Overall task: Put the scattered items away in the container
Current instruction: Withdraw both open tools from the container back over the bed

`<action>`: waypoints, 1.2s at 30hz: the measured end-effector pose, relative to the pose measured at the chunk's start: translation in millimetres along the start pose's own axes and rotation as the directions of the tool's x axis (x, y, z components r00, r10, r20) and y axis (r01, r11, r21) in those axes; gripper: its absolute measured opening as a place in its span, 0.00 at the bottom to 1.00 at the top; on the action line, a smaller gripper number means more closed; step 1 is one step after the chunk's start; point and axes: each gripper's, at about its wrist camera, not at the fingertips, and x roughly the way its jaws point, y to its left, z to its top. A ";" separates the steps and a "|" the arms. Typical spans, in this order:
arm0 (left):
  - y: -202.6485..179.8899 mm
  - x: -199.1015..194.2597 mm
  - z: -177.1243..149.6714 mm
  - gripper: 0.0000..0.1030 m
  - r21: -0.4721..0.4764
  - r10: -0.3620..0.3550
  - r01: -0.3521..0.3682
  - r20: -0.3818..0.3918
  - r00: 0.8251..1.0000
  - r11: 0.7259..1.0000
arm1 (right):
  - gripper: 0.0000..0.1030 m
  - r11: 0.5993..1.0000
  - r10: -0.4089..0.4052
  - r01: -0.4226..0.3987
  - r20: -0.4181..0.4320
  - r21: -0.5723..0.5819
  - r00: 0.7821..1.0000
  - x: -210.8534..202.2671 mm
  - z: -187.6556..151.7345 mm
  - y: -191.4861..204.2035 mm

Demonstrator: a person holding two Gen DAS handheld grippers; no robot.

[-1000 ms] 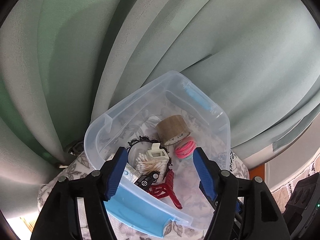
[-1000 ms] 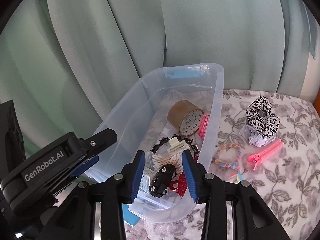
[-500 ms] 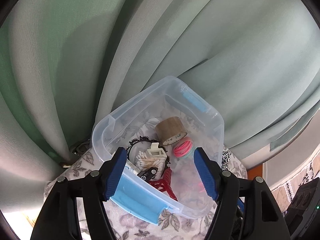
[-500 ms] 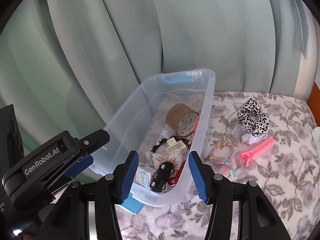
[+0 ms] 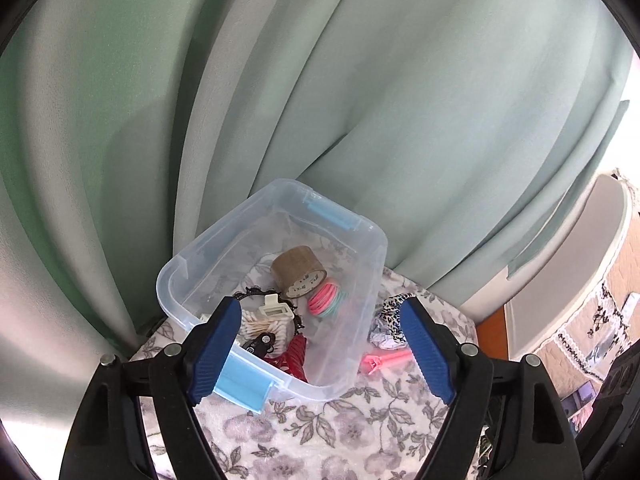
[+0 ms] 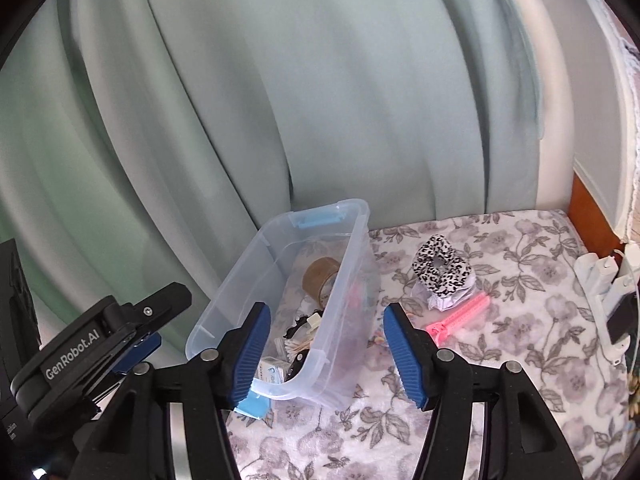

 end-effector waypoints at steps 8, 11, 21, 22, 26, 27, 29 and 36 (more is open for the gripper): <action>-36.4 -23.0 -10.1 0.80 0.082 -0.009 0.007 0.027 1.000 0.997 | 0.66 0.996 -0.029 0.022 0.090 0.082 0.996 -45.4 4.8 -34.7; -48.9 -25.1 -15.3 0.81 0.111 -0.010 0.008 0.021 1.000 0.994 | 0.69 0.994 -0.038 0.027 0.108 0.107 0.993 -54.9 4.4 -46.9; -84.5 -14.2 -38.8 0.81 0.203 0.005 -0.002 -0.014 1.000 0.979 | 0.89 0.982 -0.065 0.039 0.138 0.184 0.988 -74.0 -1.6 -91.3; -87.1 -12.0 -40.7 0.81 0.211 0.009 -0.005 -0.018 1.000 0.978 | 0.89 0.981 -0.069 0.042 0.137 0.190 0.988 -74.1 -2.2 -95.7; -95.0 0.7 -48.8 0.81 0.236 0.029 -0.018 -0.045 0.999 0.971 | 0.93 0.976 -0.084 0.056 0.124 0.212 0.989 -71.1 -5.6 -112.6; -97.0 4.1 -51.1 0.81 0.242 0.035 -0.022 -0.050 0.998 0.970 | 0.93 0.974 -0.085 0.058 0.117 0.217 0.989 -69.4 -6.3 -117.2; -99.7 10.6 -55.2 0.81 0.255 0.048 -0.033 -0.056 0.997 0.966 | 0.94 0.972 -0.073 0.048 0.102 0.229 0.992 -65.2 -8.4 -126.3; -108.1 42.9 -72.8 0.81 0.298 0.077 -0.040 -0.112 0.991 0.954 | 1.00 0.965 -0.097 0.073 0.083 0.252 0.992 -48.1 -17.4 -153.1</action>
